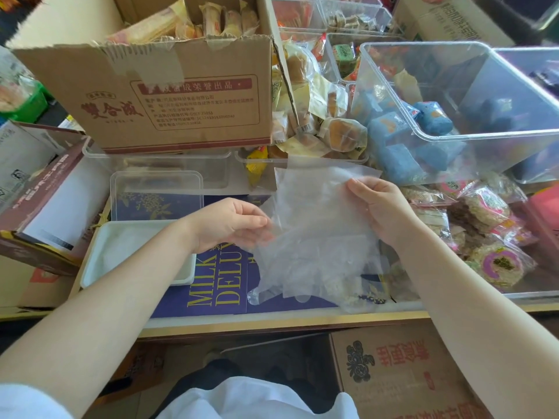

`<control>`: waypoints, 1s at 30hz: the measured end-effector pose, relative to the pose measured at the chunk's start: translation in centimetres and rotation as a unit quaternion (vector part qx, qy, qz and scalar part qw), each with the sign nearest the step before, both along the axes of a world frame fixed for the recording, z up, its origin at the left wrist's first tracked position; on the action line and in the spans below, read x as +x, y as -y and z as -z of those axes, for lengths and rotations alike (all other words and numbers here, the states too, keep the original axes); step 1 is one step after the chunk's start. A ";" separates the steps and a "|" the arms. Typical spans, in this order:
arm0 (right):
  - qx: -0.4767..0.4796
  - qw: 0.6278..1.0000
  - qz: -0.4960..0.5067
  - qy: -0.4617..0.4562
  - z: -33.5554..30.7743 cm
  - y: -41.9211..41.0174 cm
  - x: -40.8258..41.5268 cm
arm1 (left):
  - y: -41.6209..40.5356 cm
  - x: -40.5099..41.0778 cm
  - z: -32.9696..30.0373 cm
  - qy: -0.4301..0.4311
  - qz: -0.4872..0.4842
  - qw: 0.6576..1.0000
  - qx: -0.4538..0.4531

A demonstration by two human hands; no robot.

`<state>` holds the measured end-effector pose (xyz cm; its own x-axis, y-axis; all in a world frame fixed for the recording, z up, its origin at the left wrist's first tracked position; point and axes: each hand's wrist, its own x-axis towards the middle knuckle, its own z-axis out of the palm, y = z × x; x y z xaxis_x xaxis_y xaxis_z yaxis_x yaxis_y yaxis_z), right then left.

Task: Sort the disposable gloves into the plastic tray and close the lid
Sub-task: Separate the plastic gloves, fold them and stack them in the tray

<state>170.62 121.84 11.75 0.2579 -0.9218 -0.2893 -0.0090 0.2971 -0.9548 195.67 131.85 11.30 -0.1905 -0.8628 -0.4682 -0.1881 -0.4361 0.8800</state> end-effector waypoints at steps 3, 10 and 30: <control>-0.004 1.000 -0.009 0.017 -0.1 0.2 -0.1 | 0.0 0.3 0.7 -0.031 -0.030 0.999 -0.009; -0.024 0.997 -0.036 0.059 -1.2 0.9 -0.1 | 0.0 -0.4 0.2 0.014 0.039 0.999 -0.020; -0.089 0.969 -0.132 -0.188 5.8 1.6 2.2 | 1.3 2.4 5.5 -0.218 0.055 0.963 0.145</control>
<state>172.82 120.23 5.95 0.3990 -0.8818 -0.2515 -0.4189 0.0687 -0.9054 198.10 130.53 5.85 -0.5064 -0.6713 -0.5413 0.1136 -0.6742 0.7298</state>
